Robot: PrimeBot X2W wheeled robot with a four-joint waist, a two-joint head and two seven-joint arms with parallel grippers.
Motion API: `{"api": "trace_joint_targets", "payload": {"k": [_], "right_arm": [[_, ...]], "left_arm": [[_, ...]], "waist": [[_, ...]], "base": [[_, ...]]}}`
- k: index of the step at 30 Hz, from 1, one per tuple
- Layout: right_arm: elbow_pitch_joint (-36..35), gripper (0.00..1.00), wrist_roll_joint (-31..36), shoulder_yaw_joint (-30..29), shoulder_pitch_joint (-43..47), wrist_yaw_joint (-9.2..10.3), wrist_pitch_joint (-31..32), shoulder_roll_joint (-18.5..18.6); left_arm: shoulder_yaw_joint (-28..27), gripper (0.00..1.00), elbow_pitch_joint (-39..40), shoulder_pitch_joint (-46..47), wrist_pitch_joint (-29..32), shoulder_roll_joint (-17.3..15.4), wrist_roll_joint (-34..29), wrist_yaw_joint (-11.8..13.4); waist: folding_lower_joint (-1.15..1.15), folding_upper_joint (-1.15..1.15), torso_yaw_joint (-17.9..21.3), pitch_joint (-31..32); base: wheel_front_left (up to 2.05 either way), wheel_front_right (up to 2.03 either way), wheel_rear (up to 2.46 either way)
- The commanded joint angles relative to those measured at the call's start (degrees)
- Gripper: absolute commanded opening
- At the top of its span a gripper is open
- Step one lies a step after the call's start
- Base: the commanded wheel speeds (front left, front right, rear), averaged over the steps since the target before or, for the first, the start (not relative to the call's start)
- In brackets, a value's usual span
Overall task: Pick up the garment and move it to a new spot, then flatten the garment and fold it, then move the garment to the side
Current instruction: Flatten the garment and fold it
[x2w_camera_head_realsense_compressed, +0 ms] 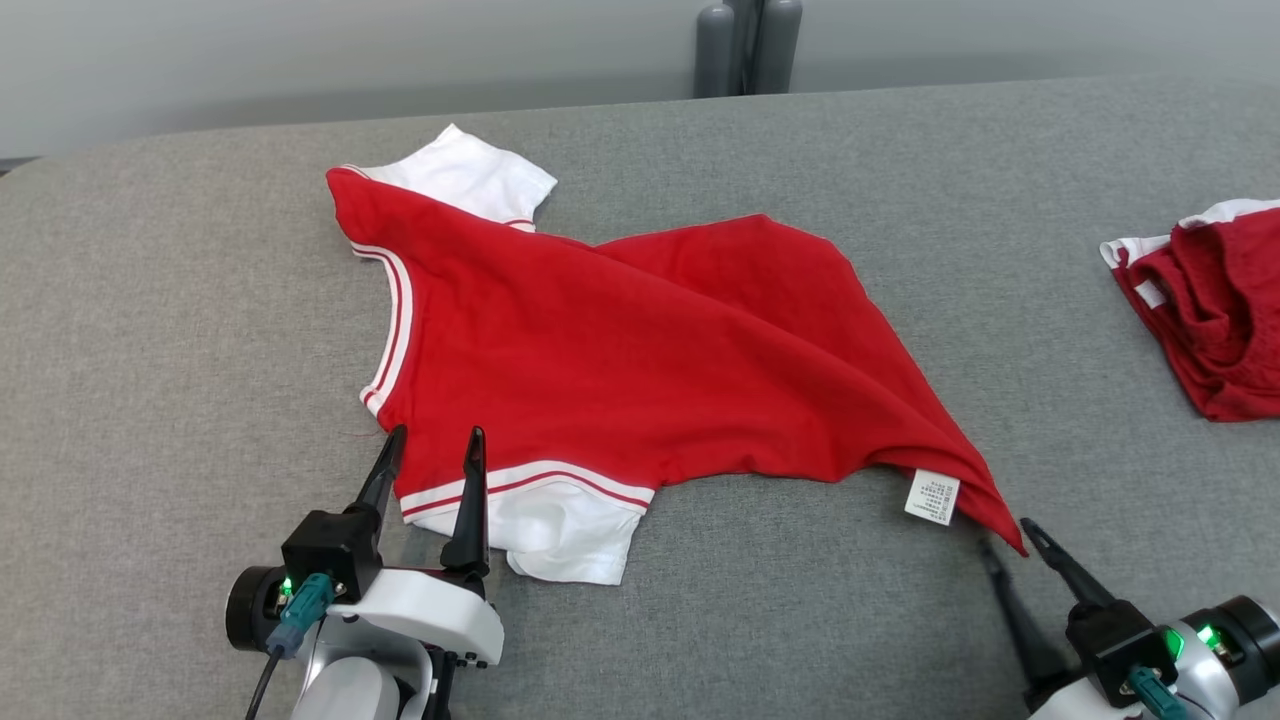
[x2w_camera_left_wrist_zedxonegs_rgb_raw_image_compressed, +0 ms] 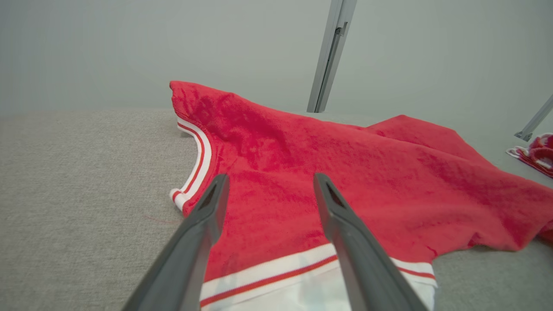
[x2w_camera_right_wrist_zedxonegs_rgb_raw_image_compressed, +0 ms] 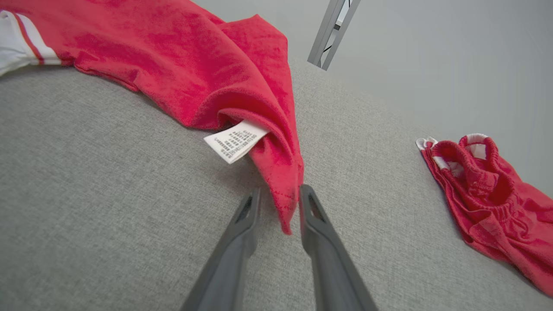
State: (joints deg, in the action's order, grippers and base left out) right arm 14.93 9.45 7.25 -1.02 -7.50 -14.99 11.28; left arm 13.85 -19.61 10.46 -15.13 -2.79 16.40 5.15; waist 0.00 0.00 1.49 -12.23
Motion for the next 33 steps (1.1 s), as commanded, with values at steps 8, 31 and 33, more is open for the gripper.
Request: {"api": "trace_joint_targets", "payload": {"k": [8,31,33], "right_arm": [[-3.29,1.00,-7.55,1.30,1.64,0.00,-0.27,2.45],[15.88,1.00,-23.93,7.74,-15.85,0.00,9.62,9.51],[18.27,1.00,-26.00,10.54,-17.53,0.00,11.34,10.06]], "left_arm": [[0.03,1.00,-0.20,-0.71,0.00,-0.26,0.00,-0.39],[2.63,1.00,-0.93,-0.08,0.00,-0.25,1.70,0.24],[2.72,1.00,-0.88,-0.08,0.00,-0.24,1.88,0.26]], "waist": [[0.00,0.00,0.63,1.60],[0.00,0.00,-8.94,1.66],[0.00,0.00,-9.70,1.54]], "base": [[0.00,0.00,0.00],[0.00,0.00,0.00],[0.00,0.00,0.00]]}}
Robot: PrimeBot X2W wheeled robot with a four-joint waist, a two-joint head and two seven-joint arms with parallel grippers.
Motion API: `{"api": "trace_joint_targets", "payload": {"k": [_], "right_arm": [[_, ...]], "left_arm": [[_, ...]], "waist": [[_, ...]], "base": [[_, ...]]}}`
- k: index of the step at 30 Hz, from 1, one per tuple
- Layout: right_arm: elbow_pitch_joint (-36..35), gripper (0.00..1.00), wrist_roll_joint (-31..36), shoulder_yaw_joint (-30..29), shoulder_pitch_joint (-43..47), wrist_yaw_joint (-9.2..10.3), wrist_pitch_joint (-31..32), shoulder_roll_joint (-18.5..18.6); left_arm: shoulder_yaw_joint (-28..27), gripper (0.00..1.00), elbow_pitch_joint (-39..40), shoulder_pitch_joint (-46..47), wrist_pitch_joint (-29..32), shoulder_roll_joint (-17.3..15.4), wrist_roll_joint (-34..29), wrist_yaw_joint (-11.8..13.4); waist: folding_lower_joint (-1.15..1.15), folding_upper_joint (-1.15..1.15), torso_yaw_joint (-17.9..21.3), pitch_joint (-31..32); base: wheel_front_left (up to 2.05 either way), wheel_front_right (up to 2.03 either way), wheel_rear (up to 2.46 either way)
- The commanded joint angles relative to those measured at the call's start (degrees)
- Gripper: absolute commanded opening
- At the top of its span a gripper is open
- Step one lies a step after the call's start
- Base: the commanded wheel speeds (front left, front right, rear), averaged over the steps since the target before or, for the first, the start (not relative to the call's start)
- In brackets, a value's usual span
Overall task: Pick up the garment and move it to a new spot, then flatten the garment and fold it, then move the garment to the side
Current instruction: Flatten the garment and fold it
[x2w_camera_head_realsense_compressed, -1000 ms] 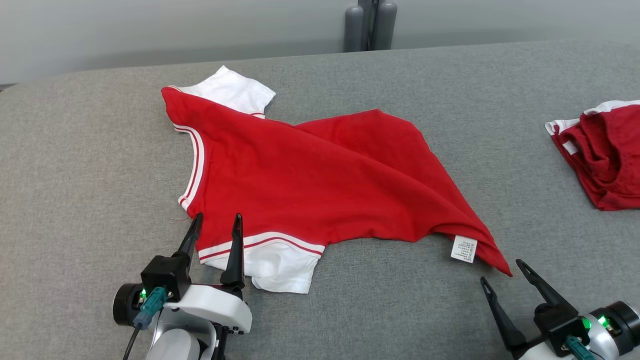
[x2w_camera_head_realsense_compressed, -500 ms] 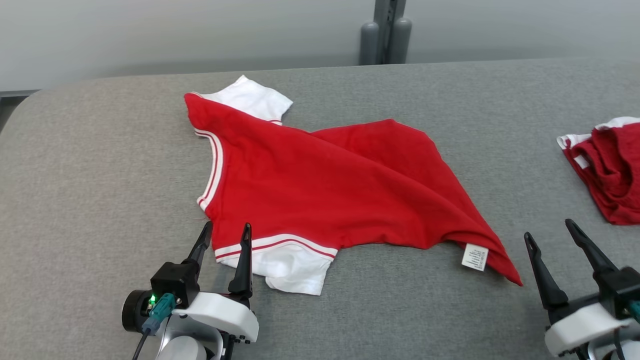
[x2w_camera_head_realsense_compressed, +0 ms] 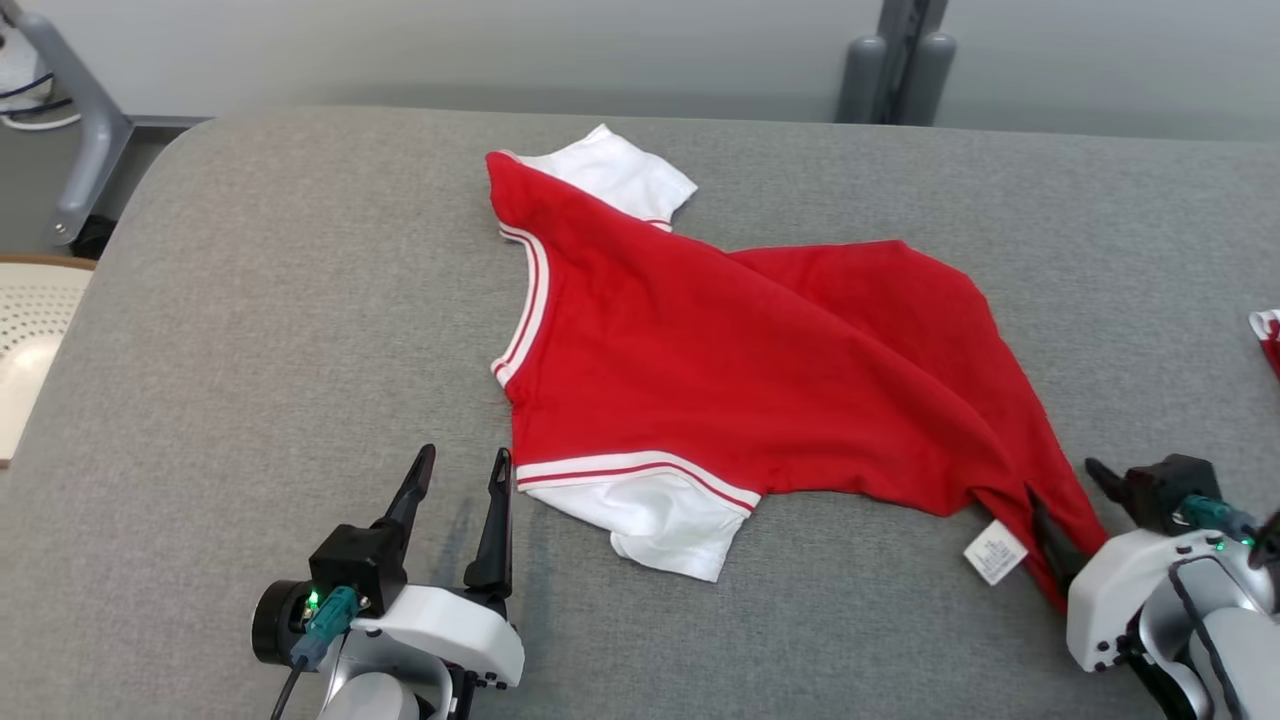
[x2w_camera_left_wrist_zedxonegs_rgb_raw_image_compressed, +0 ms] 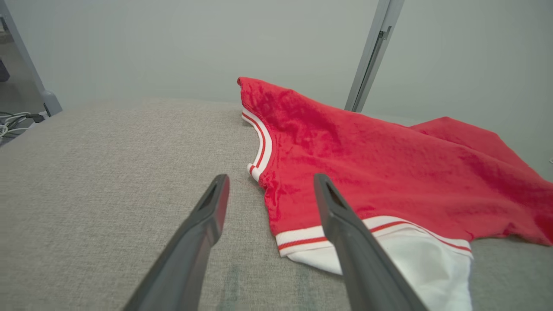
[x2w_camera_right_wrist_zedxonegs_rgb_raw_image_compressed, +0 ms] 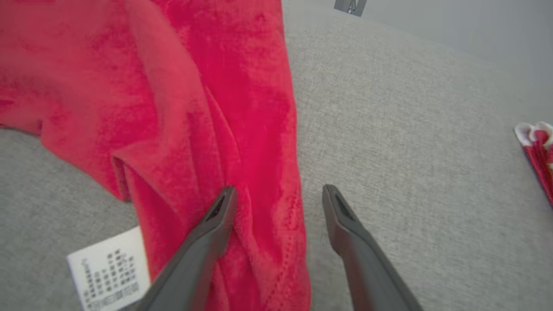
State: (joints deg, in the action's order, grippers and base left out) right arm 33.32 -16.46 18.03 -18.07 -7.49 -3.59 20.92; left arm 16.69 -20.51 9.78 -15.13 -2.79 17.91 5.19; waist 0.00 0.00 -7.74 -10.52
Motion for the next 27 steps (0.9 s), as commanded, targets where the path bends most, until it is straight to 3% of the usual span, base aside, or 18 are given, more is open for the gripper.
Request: {"api": "trace_joint_targets", "payload": {"k": [1,6,7,8,11,15,20,25,27], "right_arm": [[0.77,1.00,-1.28,1.24,-1.16,-0.01,0.71,0.42],[5.27,1.00,-7.65,7.65,-4.34,-0.02,3.77,0.37],[6.06,0.95,-8.45,8.61,-5.05,-0.02,3.95,0.46],[6.73,0.53,-9.11,9.50,-5.74,-0.02,4.03,0.56],[8.84,0.00,-11.60,12.20,-8.54,0.00,3.63,1.40],[10.97,0.00,-12.35,13.29,-11.98,0.06,2.18,4.13],[15.15,0.00,-6.57,12.84,-17.60,0.05,-2.39,7.39],[19.22,0.00,-0.96,10.72,-20.85,0.02,-7.03,7.04],[21.25,0.30,0.84,9.59,-21.46,0.01,-8.49,5.92]], "left_arm": [[-0.08,1.00,0.06,0.62,0.00,-0.25,0.42,0.25],[-0.13,1.00,0.30,0.87,0.00,-0.24,0.47,0.40],[-0.11,1.00,0.31,0.96,0.00,-0.24,0.50,0.42],[-0.07,1.00,0.33,1.05,0.00,-0.24,0.54,0.46],[-0.04,1.00,0.49,1.23,0.00,-0.26,0.73,0.56],[-0.09,1.00,0.68,1.28,0.00,-0.25,0.87,0.78],[-0.03,1.00,0.77,1.45,0.00,-0.24,1.01,0.72],[0.40,1.00,0.72,1.58,0.00,-0.25,1.14,0.49],[0.87,1.00,0.49,1.63,0.00,-0.25,1.32,0.31]], "waist": [[0.00,0.00,-0.77,-0.24],[0.00,0.00,-1.57,-0.59],[0.00,0.00,-1.65,-0.65],[0.00,0.00,-1.74,-0.71],[0.00,0.00,-1.91,-0.92],[0.00,0.00,-1.92,-1.17],[0.00,0.00,-1.75,-1.58],[0.00,0.00,-1.62,-1.93],[0.00,0.00,-1.60,-2.06]], "base": [[0.00,0.00,0.00],[0.00,0.00,0.00],[0.00,0.00,0.00],[0.00,0.00,0.00],[0.00,0.00,0.00],[0.00,0.00,0.00],[0.00,0.00,0.00],[0.00,0.00,0.00],[0.00,0.00,0.00]]}}
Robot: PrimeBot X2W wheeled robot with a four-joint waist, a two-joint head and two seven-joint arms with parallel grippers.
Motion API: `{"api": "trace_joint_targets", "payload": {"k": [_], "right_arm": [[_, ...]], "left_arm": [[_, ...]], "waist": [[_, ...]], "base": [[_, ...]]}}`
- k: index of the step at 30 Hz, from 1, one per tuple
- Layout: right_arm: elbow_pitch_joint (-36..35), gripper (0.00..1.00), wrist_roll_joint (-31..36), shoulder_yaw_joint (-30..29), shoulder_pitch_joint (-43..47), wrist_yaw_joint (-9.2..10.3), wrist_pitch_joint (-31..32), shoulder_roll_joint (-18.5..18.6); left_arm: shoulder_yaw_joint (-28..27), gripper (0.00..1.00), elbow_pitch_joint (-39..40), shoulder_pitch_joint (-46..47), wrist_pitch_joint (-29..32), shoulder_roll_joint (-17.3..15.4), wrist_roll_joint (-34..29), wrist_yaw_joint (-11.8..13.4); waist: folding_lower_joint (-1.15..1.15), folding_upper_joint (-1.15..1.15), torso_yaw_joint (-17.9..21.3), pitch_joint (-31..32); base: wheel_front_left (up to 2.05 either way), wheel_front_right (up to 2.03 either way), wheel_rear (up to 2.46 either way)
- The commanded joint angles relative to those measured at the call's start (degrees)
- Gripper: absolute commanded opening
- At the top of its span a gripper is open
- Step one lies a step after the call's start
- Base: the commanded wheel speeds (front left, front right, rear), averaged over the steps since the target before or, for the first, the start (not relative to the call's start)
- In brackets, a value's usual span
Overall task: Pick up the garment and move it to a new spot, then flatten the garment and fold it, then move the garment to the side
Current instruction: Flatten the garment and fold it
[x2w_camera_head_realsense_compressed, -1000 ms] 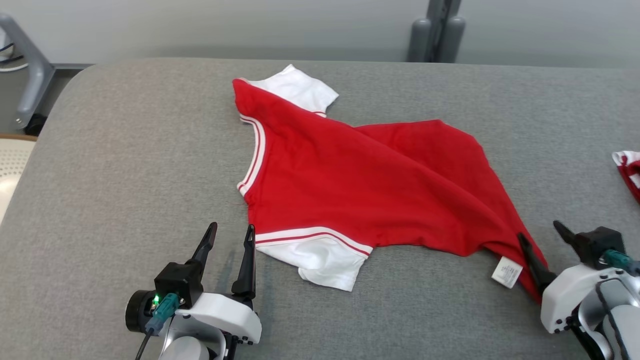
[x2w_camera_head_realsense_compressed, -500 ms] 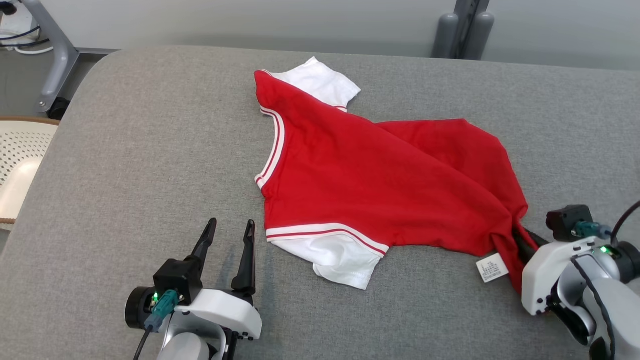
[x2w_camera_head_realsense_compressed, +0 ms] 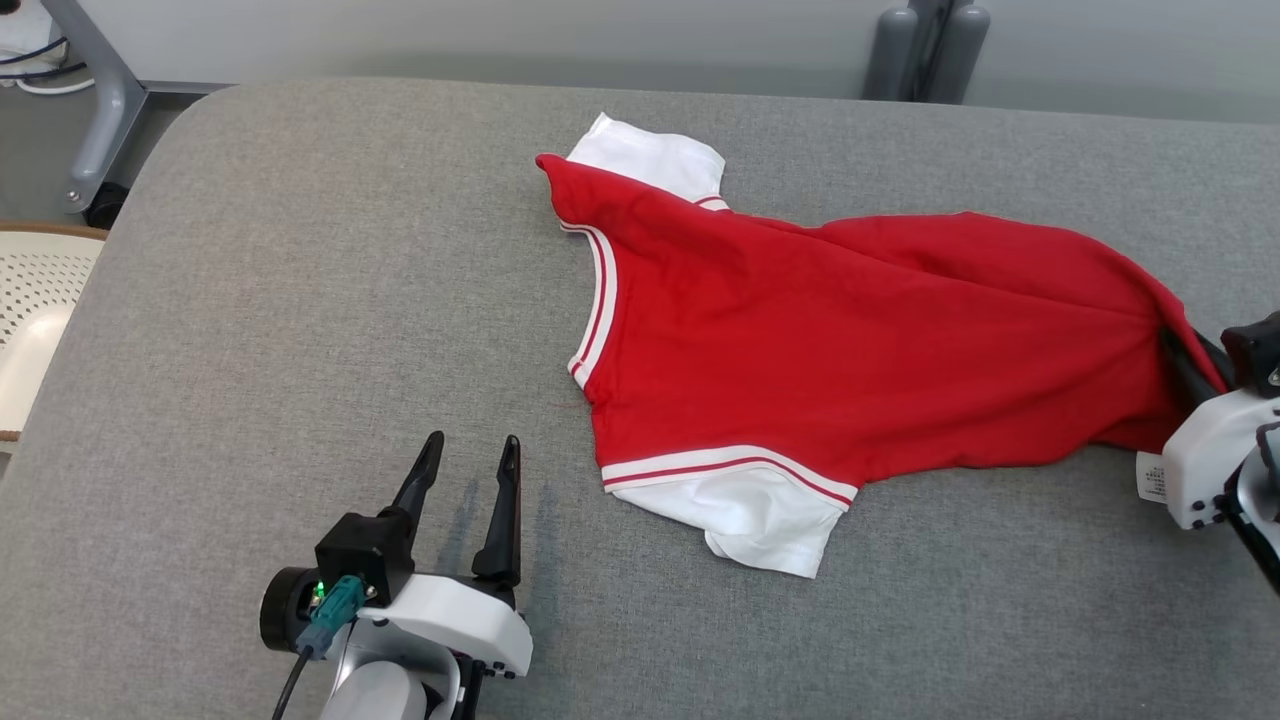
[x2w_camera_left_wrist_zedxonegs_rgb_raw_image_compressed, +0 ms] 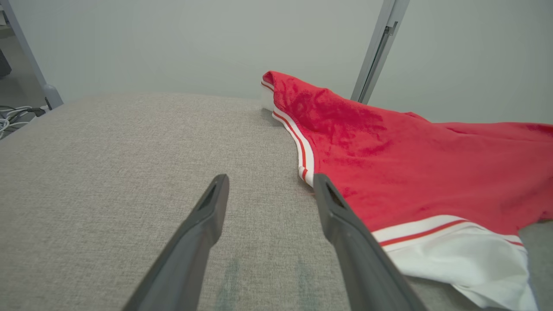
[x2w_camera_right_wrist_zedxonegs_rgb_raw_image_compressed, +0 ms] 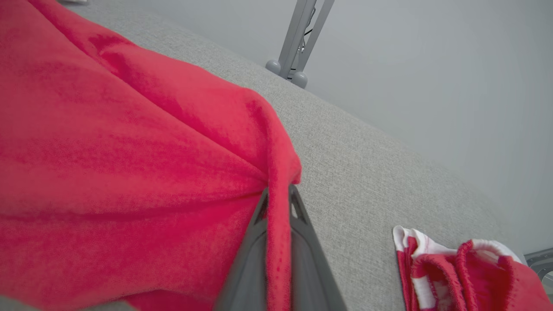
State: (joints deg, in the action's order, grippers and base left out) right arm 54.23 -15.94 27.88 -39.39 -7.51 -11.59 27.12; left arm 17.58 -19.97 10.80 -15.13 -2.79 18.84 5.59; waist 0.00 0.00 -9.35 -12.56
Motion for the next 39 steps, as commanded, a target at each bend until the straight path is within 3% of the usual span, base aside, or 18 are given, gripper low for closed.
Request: {"api": "trace_joint_targets", "payload": {"k": [1,2,9,17,22,29,35,36,37,38,39], "right_arm": [[1.14,0.72,1.02,-0.83,-0.46,0.03,-1.09,-0.79],[1.90,1.00,1.72,-1.36,-0.62,0.03,-1.65,-1.27],[1.04,1.00,4.01,-6.41,1.67,0.03,-3.69,-3.66],[-18.71,1.00,7.44,-17.64,12.13,0.02,-3.66,-5.27],[-30.77,1.00,10.81,-22.87,19.94,0.02,-3.66,-8.87],[-45.31,1.00,12.54,-26.35,27.74,0.02,-3.67,-15.59],[-49.67,1.00,11.97,-24.22,31.48,0.02,-3.60,-18.47],[-49.94,1.00,11.92,-23.94,31.70,0.02,-3.59,-18.64],[-50.14,1.00,11.86,-23.77,31.95,0.02,-3.59,-18.78],[-50.29,1.00,11.76,-23.67,32.09,0.02,-3.59,-18.88],[-50.49,1.00,11.70,-23.62,32.20,0.02,-3.59,-18.91]], "left_arm": [[0.16,1.00,-0.08,0.66,0.00,-0.26,0.48,-0.08],[0.39,1.00,-0.10,0.70,0.00,-0.25,0.43,-0.04],[1.90,1.00,-1.21,0.86,0.00,-0.23,0.86,-0.96],[4.86,1.00,-5.74,2.23,0.00,-0.27,3.39,-2.74],[6.48,1.00,-10.24,3.91,0.98,-0.25,4.61,-3.15],[5.91,1.00,-15.92,5.71,1.89,-0.53,5.51,-1.96],[5.60,1.00,-20.58,7.27,2.33,-0.93,5.40,-0.42],[5.70,0.68,-21.19,7.58,2.56,-0.95,5.26,-0.17],[5.67,0.47,-21.69,7.77,2.67,-0.95,5.33,0.01],[5.81,0.34,-22.26,7.88,2.93,-0.93,5.51,-0.25],[6.07,0.15,-22.77,8.07,3.21,-0.92,5.59,-0.55]], "waist": [[0.00,0.00,0.03,-0.08],[0.00,0.00,0.08,-0.13],[0.00,0.00,1.45,0.07],[0.00,0.00,4.97,1.35],[0.00,0.00,7.49,1.96],[0.00,0.00,10.57,2.25],[0.00,0.00,12.37,2.39],[0.00,0.00,12.54,2.40],[0.00,0.00,12.69,2.42],[0.00,0.00,12.84,2.43],[0.00,0.00,12.96,2.45]], "base": [[0.00,0.00,0.00],[0.00,0.00,0.00],[0.00,0.00,0.00],[0.00,0.00,0.00],[0.00,0.00,0.00],[0.00,0.00,0.00],[0.00,0.00,0.00],[0.00,0.00,0.00],[0.00,0.00,0.00],[0.00,0.00,0.00],[0.00,0.00,0.00]]}}
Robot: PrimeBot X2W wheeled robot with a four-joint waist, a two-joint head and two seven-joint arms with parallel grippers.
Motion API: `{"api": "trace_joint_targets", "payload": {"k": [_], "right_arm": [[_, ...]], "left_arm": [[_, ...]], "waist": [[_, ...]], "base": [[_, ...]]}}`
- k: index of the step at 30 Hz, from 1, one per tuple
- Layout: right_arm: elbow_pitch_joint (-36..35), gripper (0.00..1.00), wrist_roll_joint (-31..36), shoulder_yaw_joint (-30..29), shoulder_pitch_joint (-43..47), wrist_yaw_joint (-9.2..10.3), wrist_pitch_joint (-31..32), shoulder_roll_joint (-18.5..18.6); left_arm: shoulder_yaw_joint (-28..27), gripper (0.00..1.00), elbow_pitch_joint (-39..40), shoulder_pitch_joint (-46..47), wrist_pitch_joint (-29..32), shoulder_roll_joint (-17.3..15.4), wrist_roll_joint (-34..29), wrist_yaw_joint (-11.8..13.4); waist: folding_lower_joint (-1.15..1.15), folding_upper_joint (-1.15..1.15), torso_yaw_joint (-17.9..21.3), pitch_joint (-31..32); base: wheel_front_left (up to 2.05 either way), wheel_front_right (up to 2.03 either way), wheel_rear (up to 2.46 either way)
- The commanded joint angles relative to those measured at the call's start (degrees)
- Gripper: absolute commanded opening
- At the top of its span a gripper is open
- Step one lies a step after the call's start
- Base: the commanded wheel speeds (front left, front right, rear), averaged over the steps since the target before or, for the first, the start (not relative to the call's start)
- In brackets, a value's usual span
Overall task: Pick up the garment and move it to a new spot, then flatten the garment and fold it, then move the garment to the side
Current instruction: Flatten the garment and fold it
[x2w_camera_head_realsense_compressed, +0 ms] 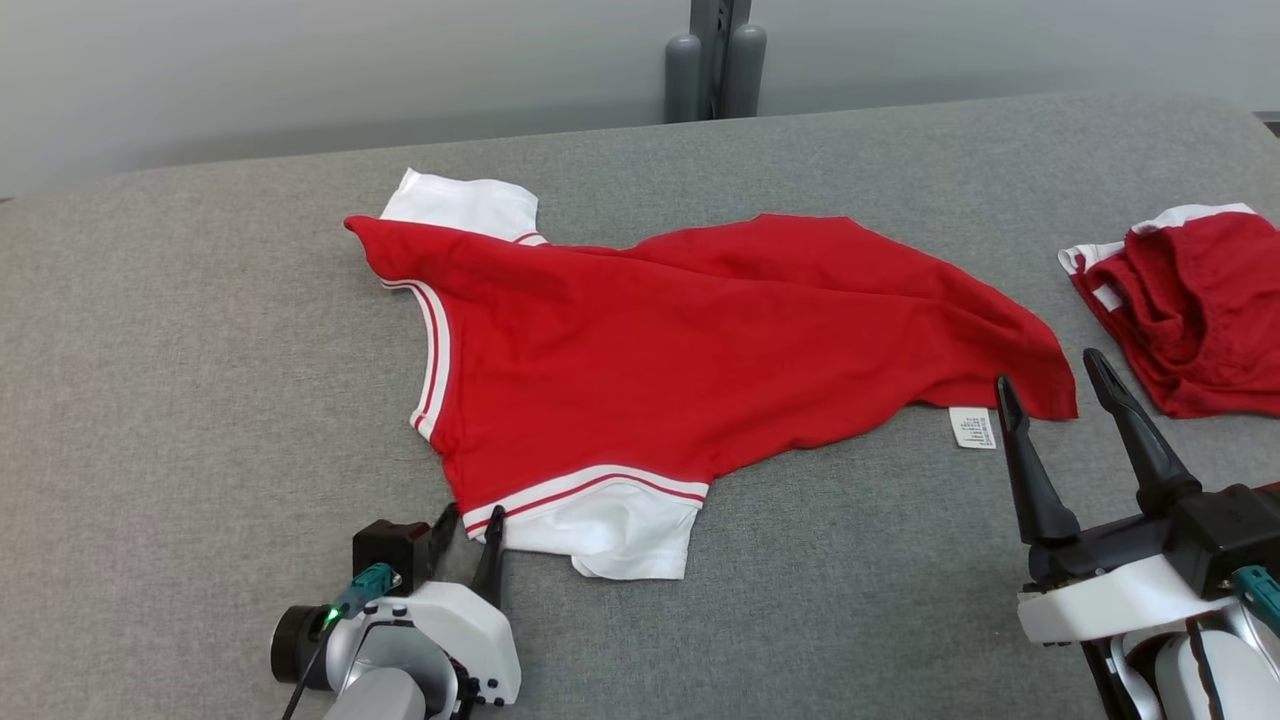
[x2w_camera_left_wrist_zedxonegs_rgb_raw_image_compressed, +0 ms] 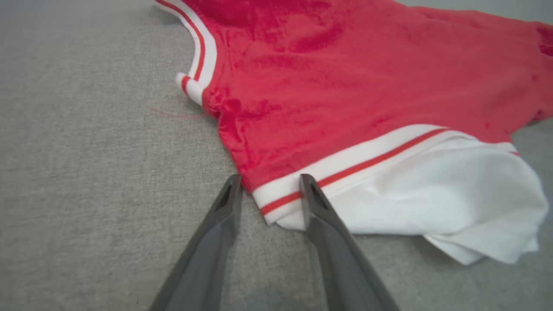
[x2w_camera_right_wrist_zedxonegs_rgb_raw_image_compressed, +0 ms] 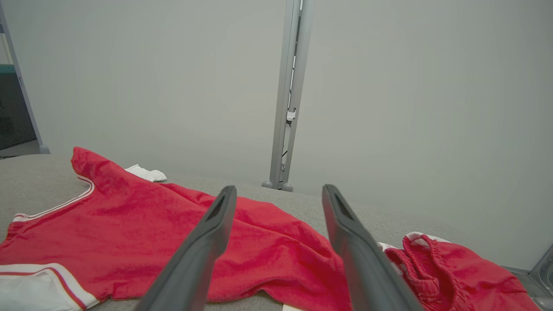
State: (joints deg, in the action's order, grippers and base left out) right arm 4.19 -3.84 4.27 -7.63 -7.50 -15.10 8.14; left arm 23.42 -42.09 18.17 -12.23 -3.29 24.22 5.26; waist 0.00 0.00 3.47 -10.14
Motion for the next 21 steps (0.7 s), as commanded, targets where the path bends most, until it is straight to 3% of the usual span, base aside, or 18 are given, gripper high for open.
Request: {"api": "trace_joint_targets", "payload": {"k": [1,11,21], "right_arm": [[-0.55,1.00,-0.45,0.06,0.54,0.01,-0.08,0.04],[-1.40,1.00,-0.18,-1.39,1.18,0.01,-0.07,-0.37],[-1.23,1.00,0.16,-3.80,3.28,0.01,-0.06,-0.30]], "left_arm": [[0.54,0.00,-1.08,0.96,0.62,-0.43,0.08,-0.57],[1.90,0.00,2.18,3.00,-1.96,-0.45,-1.84,-0.26],[1.48,0.00,20.62,-4.46,-2.99,-4.14,-6.22,3.42]], "waist": [[0.00,0.00,0.24,0.05],[0.00,0.00,-0.08,0.37],[0.00,0.00,-2.55,1.44]], "base": [[0.00,0.00,0.00],[0.00,0.00,0.00],[0.00,0.00,0.00]]}}
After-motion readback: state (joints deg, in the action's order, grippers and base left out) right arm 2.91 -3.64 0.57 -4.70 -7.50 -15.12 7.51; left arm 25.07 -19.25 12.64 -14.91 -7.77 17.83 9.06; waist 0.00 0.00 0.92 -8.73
